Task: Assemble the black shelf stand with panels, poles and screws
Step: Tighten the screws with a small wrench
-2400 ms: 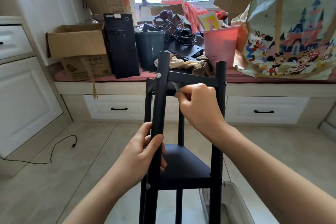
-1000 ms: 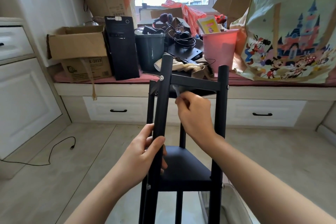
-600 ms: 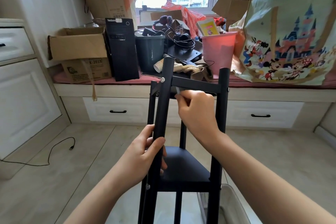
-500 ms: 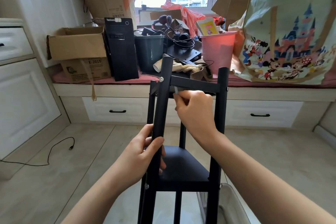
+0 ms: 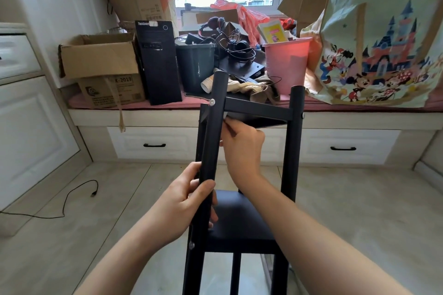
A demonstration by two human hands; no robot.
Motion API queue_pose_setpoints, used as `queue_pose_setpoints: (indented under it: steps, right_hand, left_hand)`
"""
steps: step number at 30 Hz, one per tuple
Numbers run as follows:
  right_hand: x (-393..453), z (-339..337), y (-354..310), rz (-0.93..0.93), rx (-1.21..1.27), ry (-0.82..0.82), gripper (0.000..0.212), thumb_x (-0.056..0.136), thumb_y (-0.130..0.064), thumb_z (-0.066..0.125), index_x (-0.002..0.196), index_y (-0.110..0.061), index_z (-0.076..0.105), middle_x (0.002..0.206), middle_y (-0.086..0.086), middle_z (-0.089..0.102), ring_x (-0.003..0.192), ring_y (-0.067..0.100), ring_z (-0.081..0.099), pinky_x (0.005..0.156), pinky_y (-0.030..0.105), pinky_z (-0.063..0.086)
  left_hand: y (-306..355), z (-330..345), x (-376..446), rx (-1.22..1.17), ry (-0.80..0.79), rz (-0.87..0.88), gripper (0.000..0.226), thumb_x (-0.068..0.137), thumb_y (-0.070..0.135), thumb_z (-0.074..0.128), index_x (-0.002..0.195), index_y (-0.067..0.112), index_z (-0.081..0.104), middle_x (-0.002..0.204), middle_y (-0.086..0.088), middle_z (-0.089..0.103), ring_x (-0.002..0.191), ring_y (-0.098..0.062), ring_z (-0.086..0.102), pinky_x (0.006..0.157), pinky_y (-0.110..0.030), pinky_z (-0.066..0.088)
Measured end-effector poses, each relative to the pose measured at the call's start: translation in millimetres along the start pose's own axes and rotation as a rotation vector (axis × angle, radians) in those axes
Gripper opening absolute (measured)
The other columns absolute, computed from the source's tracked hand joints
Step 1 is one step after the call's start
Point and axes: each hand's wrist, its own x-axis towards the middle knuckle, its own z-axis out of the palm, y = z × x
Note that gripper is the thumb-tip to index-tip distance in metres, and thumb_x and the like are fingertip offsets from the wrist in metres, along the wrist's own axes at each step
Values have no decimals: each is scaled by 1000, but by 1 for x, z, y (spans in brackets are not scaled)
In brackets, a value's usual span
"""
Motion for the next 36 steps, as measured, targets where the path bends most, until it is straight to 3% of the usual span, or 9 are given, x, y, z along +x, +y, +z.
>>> queue_pose_setpoints:
  steps: [2,8,11,13,16,22,30,33,36]
  right_hand:
    - [0,2,-1,3,-1,21,19,93,-12,61,83,-5,76,66,3,71,59,7,59,64,3,43]
    - [0,0,-1,69,-70,-41,23,95,-13,60,76,-7,73,65,2,70,52,7,51,64,3,35]
    - [-3,-7,1,160,-92,-145,28,96,-21,56,74,-10,70,64,1,68,57,13,63,64,29,53]
    - [-7,-19,-4,199,-126,-197,28,97,-22,55,75,-10,68,64,1,66,59,17,64,62,37,54]
    - [-11,-44,-18,187,-148,-275,25,98,-20,57,75,-13,64,59,-4,59,50,7,53,50,22,42]
    - [-6,-93,-27,82,-204,-228,27,95,-14,61,68,-16,58,54,-8,50,55,6,50,50,18,33]
    - [-5,-125,-3,269,-296,-248,11,92,-22,65,85,-19,72,92,-3,46,88,13,49,78,20,37]
    - [0,-131,0,474,-99,-306,12,90,-23,67,85,-17,76,107,0,61,104,15,55,90,29,41]
    - [4,-133,-5,659,209,-380,16,91,-15,64,81,-15,76,99,1,73,107,17,62,92,38,50]
  left_hand:
    - [0,-1,0,0,-6,3,16,104,16,46,119,19,50,75,-3,62,64,-29,65,67,-52,61]
    - [-1,-1,2,4,-8,4,14,104,16,45,117,18,50,74,-1,63,64,-27,65,66,-50,62]
    - [-1,-2,3,12,-12,7,14,105,17,45,118,18,50,73,1,63,64,-27,65,67,-50,62]
    - [-2,-3,4,12,-7,4,13,105,17,45,117,17,49,74,0,63,64,-28,65,66,-50,62]
    - [-5,-4,6,13,4,6,13,105,18,45,118,17,49,74,-2,62,63,-28,65,64,-46,61]
    - [-10,-6,9,58,10,15,18,99,15,59,113,21,50,72,1,64,60,-26,66,61,-37,59]
    - [-12,-8,10,41,33,8,26,96,12,65,114,22,49,73,0,65,60,-29,66,64,-47,61]
    - [-10,-9,10,30,34,-3,28,96,12,64,117,20,49,73,-1,65,61,-28,66,65,-47,61]
    - [-10,-10,9,26,34,-9,29,96,11,64,120,18,49,74,-2,66,63,-28,67,64,-42,61]
